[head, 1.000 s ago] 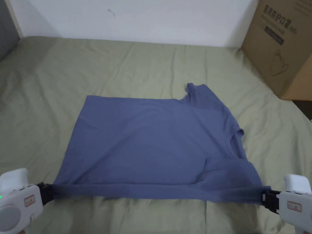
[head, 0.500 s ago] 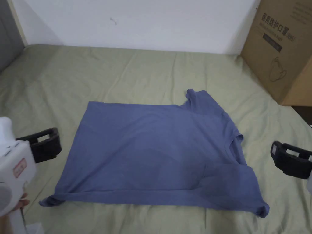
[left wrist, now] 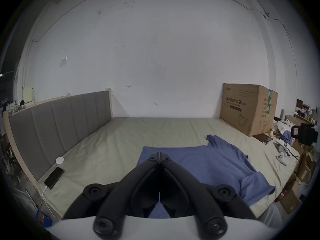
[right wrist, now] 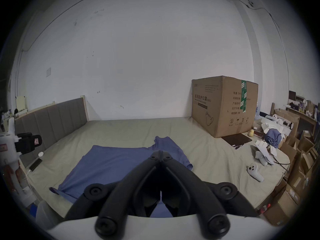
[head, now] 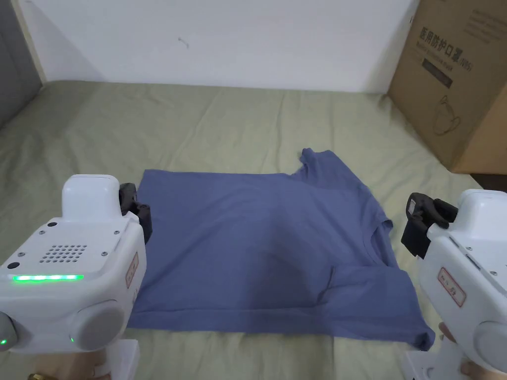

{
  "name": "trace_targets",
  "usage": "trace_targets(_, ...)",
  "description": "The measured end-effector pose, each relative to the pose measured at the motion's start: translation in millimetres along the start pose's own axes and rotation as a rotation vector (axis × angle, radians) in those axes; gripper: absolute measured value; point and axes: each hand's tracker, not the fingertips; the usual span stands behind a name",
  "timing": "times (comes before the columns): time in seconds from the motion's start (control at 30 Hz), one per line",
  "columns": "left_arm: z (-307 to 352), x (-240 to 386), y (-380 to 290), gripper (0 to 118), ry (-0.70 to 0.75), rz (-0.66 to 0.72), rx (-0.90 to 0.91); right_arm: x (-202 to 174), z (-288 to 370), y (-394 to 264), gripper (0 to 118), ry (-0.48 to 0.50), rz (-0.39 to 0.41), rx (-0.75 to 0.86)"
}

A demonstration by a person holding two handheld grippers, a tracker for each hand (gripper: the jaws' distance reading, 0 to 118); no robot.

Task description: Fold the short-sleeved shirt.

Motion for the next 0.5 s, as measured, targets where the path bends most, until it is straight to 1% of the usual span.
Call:
trace_targets(0.07, -1, -3, -3, 0, -0.017, -0.006, -0.023, 2, 0, -1, 0, 0.002, -0.010, -0.013)
trace_targets(0.13, -1, -7, -5, 0, 0.006, -0.006, -0.022, 4, 0, -3, 0, 0.000, -0.030, -0.016)
trace_targets(0.2, -6, -19, -6, 0, 0.024, 0.030, -0.088, 6, 1, -5, 0, -0.007, -0.038, -0.020)
trace_targets(0.23, -10, -27, -7, 4, 0.031, 0.052, -0.130, 8, 1, -5, 0, -0.012, -0.040, -0.020)
trace_targets(0.27, -14, -33, -8, 27, 0.033, 0.076, -0.179, 10, 1, -6, 0, -0.016, -0.042, -0.022)
trace_targets(0.3, -21, -42, -11, 56, 0.037, 0.100, -0.247, 12, 0, -7, 0, -0.018, -0.046, -0.026)
trace_targets(0.33, -29, -51, -16, 83, 0.052, 0.112, -0.332, 14, -1, -8, 0, -0.022, -0.049, -0.030)
trace_targets(0.37, -36, -59, -24, 102, 0.053, 0.121, -0.387, 15, -1, -9, 0, -0.028, -0.050, -0.035)
trace_targets(0.4, -41, -65, -32, 105, 0.056, 0.132, -0.440, 17, -2, -11, 0, -0.033, -0.049, -0.042)
trace_targets(0.5, -59, -87, -60, 105, 0.075, 0.169, -0.615, 21, -6, -16, 0, -0.049, -0.049, -0.062)
